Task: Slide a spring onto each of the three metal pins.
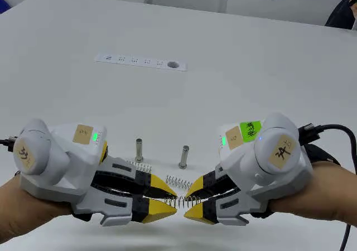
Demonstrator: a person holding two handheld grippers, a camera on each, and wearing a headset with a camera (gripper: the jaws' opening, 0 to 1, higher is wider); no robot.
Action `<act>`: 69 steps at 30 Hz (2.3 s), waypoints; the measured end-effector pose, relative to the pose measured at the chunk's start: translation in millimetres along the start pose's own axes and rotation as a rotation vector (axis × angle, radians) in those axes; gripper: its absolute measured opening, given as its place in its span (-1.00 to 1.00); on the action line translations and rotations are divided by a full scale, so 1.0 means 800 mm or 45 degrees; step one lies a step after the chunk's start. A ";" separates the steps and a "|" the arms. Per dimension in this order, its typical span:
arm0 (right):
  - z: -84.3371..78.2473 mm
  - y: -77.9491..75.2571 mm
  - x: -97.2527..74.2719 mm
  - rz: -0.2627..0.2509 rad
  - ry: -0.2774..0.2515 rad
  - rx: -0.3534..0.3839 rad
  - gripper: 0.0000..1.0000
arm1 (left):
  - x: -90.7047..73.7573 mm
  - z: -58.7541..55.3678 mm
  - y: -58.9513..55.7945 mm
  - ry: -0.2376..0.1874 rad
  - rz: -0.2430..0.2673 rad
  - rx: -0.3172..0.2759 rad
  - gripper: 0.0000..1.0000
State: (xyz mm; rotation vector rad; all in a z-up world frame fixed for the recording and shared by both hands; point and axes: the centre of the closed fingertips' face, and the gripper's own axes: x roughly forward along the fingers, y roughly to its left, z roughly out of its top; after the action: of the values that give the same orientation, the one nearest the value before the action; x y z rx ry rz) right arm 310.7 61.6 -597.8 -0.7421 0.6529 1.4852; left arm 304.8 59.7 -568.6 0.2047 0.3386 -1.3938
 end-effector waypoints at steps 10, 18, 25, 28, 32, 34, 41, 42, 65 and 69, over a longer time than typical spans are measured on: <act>0.009 -0.001 -0.009 -0.011 -0.030 0.003 -0.75 | 0.000 -0.005 0.003 0.002 0.005 -0.024 -0.80; 0.032 0.000 -0.019 -0.014 -0.095 0.008 -0.76 | 0.000 -0.007 0.005 0.005 0.010 -0.029 -0.80; 0.052 0.003 -0.024 -0.007 -0.142 0.022 -0.76 | 0.000 -0.005 0.005 -0.008 0.014 -0.027 -0.79; 0.055 0.004 -0.023 -0.006 -0.136 0.012 -0.77 | 0.001 -0.005 0.004 -0.007 0.014 -0.023 -0.79; 0.052 0.003 -0.022 -0.008 -0.118 0.010 -0.77 | 0.001 -0.006 0.005 -0.001 0.025 -0.016 -0.78; 0.052 0.003 -0.022 -0.005 -0.115 0.013 -0.77 | 0.001 -0.006 0.006 0.003 0.027 -0.023 -0.77; 0.048 -0.001 -0.024 -0.010 -0.088 0.010 -0.77 | 0.001 -0.009 0.009 0.017 0.043 -0.029 -0.63; 0.047 -0.002 -0.025 -0.012 -0.086 0.010 -0.77 | 0.000 -0.010 0.009 0.016 0.045 -0.031 -0.63; -0.010 -0.066 -0.089 -0.151 0.127 0.018 -0.77 | -0.040 -0.028 0.034 -0.020 0.236 -0.096 -0.28; -0.018 -0.080 -0.102 -0.177 0.155 0.034 -0.77 | -0.048 -0.031 0.038 -0.030 0.272 -0.115 -0.26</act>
State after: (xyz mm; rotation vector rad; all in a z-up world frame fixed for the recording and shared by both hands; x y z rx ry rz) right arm 375.5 2.1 -540.9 -0.8451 0.6978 1.3096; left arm 326.2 108.5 -580.1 0.1459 0.3489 -1.1671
